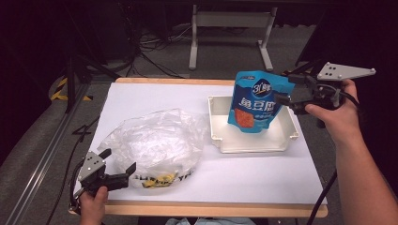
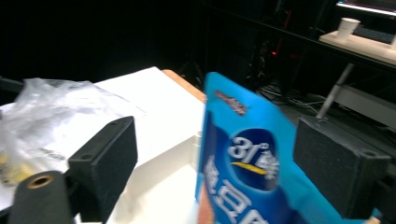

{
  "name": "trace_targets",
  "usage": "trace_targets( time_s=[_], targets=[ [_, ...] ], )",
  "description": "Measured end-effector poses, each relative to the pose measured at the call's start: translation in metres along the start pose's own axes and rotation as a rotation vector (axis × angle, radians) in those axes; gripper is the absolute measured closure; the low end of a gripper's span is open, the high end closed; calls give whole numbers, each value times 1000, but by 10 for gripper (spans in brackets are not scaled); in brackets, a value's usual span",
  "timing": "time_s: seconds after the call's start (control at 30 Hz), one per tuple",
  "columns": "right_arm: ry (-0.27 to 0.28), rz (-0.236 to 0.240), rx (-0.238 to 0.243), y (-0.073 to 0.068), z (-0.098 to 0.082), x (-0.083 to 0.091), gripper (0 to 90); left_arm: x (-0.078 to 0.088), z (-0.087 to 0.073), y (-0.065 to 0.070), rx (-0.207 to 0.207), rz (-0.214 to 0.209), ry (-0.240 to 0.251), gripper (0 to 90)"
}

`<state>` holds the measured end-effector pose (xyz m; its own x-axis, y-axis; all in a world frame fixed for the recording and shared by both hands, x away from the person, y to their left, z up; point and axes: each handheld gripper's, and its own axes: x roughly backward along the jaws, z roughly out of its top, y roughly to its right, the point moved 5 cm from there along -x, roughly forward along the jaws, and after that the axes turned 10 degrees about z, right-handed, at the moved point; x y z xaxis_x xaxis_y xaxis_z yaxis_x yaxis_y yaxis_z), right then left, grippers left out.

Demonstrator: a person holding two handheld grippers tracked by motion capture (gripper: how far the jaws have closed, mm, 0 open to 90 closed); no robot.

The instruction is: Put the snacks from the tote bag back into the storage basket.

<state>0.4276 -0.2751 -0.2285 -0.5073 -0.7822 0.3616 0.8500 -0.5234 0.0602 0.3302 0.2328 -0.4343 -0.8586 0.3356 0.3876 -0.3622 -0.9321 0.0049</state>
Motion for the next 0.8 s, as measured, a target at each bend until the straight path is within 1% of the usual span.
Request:
trace_targets(
  time_s=[0.1, 0.13, 0.2, 0.23, 0.3, 0.4, 0.47, 0.5, 0.57, 0.63, 0.7, 0.73, 0.77, 0.8],
  targets=[
    [14, 21, 2, -13, -1, 1, 120, 0, 1, 0, 2, -1, 4, 5],
    [16, 32, -6, -16, -2, 0, 115, -1, 2, 0, -2, -6, 6, 5],
    [14, 72, -55, -25, -6, -2, 106, -2, 2, 1, -2, -8, 6, 5],
    [14, 84, -67, -28, -8, -3, 99, -3, 3, 2, -3, -10, 3, 5],
    [22, 108, -55, -37, -12, -5, 93, -4, 3, 3, -8, -16, 6, 5],
    [36, 126, -44, -48, -17, -8, 84, -5, 5, 4, -7, -20, 10, 5],
    [35, 122, -39, -53, -21, -9, 77, -5, 5, 5, -13, -24, 8, 5],
    [35, 122, -39, -53, -21, -9, 77, -5, 5, 5, -13, -24, 8, 5],
    [29, 116, -36, -59, -28, -12, 72, -6, 5, 5, -12, -25, 6, 5],
    [14, 96, -31, -62, -37, -14, 72, -6, 5, 6, -15, -26, 5, 5],
    [16, 77, -45, -67, -46, -17, 68, -6, 5, 5, -14, -24, 6, 5],
    [16, 77, -45, -67, -46, -17, 68, -6, 5, 5, -14, -24, 6, 5],
    [21, 60, -43, -71, -53, -19, 67, -6, 5, 5, -13, -22, 7, 5],
    [24, 53, -48, -74, -57, -20, 64, -6, 4, 4, -12, -22, 6, 5]
  ],
)
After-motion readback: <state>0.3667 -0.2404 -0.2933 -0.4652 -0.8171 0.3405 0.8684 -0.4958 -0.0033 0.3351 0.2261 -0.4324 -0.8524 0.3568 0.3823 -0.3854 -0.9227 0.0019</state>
